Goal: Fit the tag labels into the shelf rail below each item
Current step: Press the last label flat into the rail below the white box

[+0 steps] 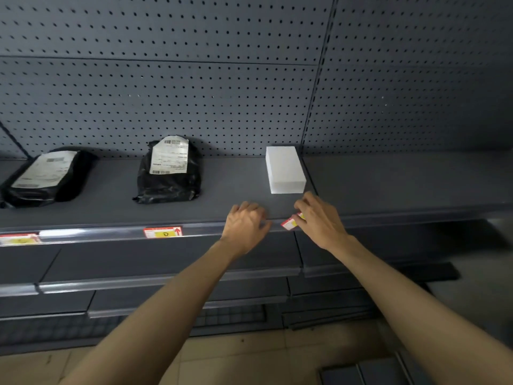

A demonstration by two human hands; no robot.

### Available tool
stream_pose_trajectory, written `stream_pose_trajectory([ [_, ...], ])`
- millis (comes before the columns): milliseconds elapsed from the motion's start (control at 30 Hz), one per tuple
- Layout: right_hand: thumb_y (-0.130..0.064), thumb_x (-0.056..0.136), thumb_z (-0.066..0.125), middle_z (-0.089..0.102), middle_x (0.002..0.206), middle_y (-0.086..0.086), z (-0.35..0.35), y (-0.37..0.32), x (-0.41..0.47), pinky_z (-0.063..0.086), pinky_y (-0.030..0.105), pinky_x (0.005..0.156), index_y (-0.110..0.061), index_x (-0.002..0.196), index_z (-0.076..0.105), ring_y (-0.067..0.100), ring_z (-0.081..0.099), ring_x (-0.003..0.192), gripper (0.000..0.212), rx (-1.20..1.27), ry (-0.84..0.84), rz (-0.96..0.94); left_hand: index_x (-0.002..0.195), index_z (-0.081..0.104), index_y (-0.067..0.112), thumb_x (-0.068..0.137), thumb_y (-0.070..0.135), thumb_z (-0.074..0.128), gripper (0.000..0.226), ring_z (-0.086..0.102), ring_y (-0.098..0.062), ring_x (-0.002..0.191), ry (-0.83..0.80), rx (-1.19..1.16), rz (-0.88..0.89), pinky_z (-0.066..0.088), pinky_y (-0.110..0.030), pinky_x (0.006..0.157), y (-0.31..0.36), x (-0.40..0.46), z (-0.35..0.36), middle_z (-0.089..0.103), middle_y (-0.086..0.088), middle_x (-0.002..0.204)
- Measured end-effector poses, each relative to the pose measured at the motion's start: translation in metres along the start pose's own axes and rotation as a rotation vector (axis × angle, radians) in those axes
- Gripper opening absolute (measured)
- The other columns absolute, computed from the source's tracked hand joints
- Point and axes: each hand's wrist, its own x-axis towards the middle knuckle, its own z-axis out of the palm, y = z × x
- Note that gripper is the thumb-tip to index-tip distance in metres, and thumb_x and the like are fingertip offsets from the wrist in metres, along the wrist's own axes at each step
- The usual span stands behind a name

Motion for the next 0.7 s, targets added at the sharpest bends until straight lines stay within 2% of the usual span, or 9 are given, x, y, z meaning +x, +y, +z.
stream_pose_trajectory([
  [167,-0.018,0.094,0.058,0.056,0.110,0.008,0.005,0.027,-0.002,0.052,0.030,0.072,-0.008,0.111,0.059,0.021,0.060,0.092,0.020,0.021,-0.019,-0.030,0.105,0.066,0.019,0.090,0.033,0.058,0.022,0.056,-0.024,0.102,-0.006,0.069,-0.013,0.041,-0.036,0.088,0.034,0.013,0.022,0.067,-0.004,0.108],
  [433,-0.012,0.091,0.062,0.058,0.101,0.007,0.020,0.050,-0.011,0.053,0.028,0.071,-0.007,0.100,0.064,0.019,0.058,0.085,0.010,0.043,-0.023,-0.055,0.098,0.065,0.014,0.089,0.015,0.055,0.013,0.051,-0.026,0.095,-0.008,0.160,-0.096,0.038,-0.036,0.082,0.059,0.020,0.041,0.061,-0.007,0.102],
  [533,-0.010,0.093,0.059,0.060,0.101,0.007,0.026,0.053,-0.012,0.054,0.032,0.073,-0.008,0.102,0.062,0.019,0.059,0.085,0.010,0.087,0.000,-0.042,0.096,0.063,0.012,0.087,0.013,0.057,0.011,0.051,-0.026,0.094,-0.010,0.206,-0.055,0.039,-0.036,0.081,0.058,0.021,0.040,0.060,-0.007,0.101],
  [700,-0.011,0.092,0.060,0.059,0.103,0.008,0.033,0.048,-0.017,0.054,0.029,0.075,-0.008,0.105,0.061,0.019,0.060,0.086,0.013,0.111,-0.022,-0.036,0.095,0.064,0.010,0.088,0.012,0.059,0.010,0.053,-0.027,0.092,-0.002,0.215,-0.037,0.043,-0.038,0.081,0.052,0.020,0.035,0.062,-0.009,0.100],
])
